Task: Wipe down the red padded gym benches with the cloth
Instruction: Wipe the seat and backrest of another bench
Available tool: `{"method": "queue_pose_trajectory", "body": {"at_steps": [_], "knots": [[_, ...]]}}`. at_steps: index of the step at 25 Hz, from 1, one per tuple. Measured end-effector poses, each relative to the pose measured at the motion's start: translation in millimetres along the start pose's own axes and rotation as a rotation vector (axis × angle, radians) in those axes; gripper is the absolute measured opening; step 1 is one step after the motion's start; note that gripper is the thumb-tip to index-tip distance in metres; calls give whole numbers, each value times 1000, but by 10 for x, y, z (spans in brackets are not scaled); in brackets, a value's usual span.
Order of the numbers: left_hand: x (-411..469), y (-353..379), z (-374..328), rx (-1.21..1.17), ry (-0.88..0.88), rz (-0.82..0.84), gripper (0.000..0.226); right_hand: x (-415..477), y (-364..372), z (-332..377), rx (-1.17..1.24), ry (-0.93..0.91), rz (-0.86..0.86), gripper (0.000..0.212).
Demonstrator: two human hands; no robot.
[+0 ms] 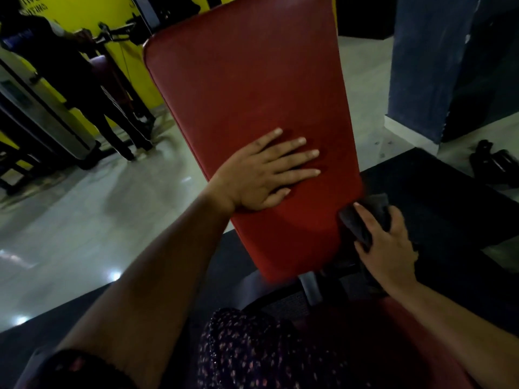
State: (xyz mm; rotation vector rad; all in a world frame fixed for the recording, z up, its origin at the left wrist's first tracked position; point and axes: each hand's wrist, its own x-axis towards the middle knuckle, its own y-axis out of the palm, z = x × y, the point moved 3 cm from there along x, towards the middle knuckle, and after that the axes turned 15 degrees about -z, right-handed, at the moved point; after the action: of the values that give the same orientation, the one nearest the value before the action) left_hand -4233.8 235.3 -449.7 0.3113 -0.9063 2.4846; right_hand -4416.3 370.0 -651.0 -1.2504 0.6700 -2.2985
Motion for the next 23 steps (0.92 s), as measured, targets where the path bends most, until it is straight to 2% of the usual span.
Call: {"method": "queue_pose_trajectory", "body": {"at_steps": [3,5,8,10,16,18,20,23], "knots": [[57,192,-188,70,-31,26,58,-199,172,4,183,277,9,87],[16,290,-228,163,-57,49,62,-412,272,123,245,356,32,89],[-28,352,-240,192,-64,39,64,-786,431,386,210,75,54,104],[-26,356,-248,184,-64,28,64,-875,519,593,196,-119,81,103],[-11,350,-245,162,-85,32,63,-959,634,1386,124,-657,53,48],[-1,354,-258,172,-74,38,64,-984,631,1365,99,-816,-11,42],[14,343,-265,166,-77,34,64,-1009,635,1200,47,-938,-44,47],[2,324,-238,144,-90,13,63,-977,702,744,-14,-996,-56,38]]}}
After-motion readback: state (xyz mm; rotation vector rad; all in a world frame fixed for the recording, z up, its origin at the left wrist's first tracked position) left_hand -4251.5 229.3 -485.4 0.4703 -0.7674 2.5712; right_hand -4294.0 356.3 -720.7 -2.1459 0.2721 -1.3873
